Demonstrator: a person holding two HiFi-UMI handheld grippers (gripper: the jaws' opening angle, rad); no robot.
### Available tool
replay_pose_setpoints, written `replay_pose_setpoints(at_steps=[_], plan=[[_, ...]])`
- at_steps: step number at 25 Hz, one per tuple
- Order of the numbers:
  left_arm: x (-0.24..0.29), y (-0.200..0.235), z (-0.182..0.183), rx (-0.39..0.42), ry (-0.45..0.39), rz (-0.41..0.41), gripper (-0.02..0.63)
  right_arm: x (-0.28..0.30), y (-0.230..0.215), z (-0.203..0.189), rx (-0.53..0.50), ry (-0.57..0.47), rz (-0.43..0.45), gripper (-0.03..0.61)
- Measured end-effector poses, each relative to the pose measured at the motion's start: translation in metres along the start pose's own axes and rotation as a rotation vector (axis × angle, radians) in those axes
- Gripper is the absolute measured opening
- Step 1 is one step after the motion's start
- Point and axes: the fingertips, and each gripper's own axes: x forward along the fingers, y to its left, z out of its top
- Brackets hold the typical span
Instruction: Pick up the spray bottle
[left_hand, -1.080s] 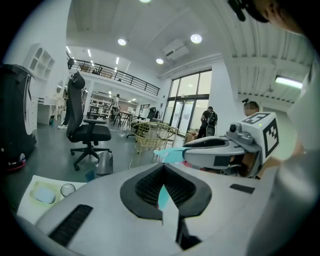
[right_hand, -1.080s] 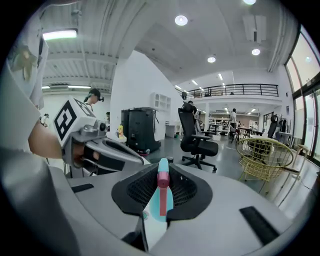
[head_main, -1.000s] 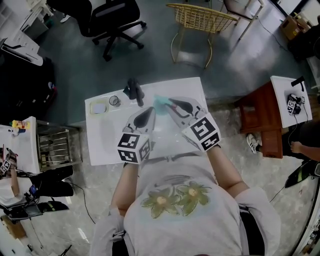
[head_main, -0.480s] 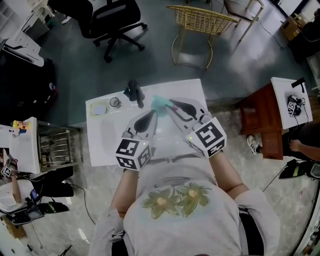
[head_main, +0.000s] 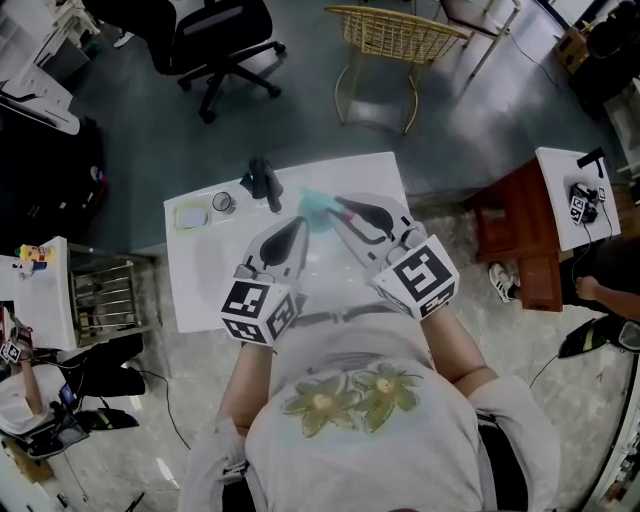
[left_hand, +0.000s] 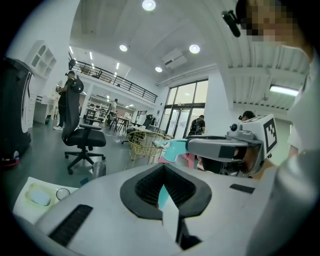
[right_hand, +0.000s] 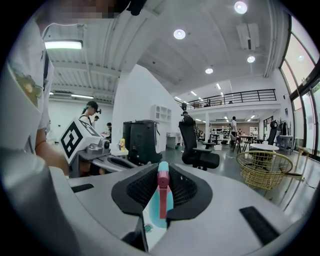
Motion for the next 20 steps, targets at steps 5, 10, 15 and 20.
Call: replay_pose_setpoints(at_steps=[5, 10, 15, 20], plan=[[0.0003, -0.0038, 0.0014, 0.002, -0.004, -0.008, 0.009, -0.0032, 0.0014, 0.0033, -0.008, 0.0, -0.001, 0.071], [-0.0006, -0.0056, 0.0033, 0.005, -0.009, -0.011, 0.009, -0.0052, 0.0021, 0.003, -0.009, 0.003, -0.005, 0.071], [-0.0031, -0.0052, 0.0026, 0.003, -0.008, -0.007, 0.009, -0.0048, 0.0032, 0.0029, -0.012, 0.007, -0.002, 0.071], [-0.005, -0.0038, 0.0039, 0.004, -0.008, -0.005, 0.009, -0.003, 0.0038, 0.0041, -0.016, 0.013, 0.003, 0.071]])
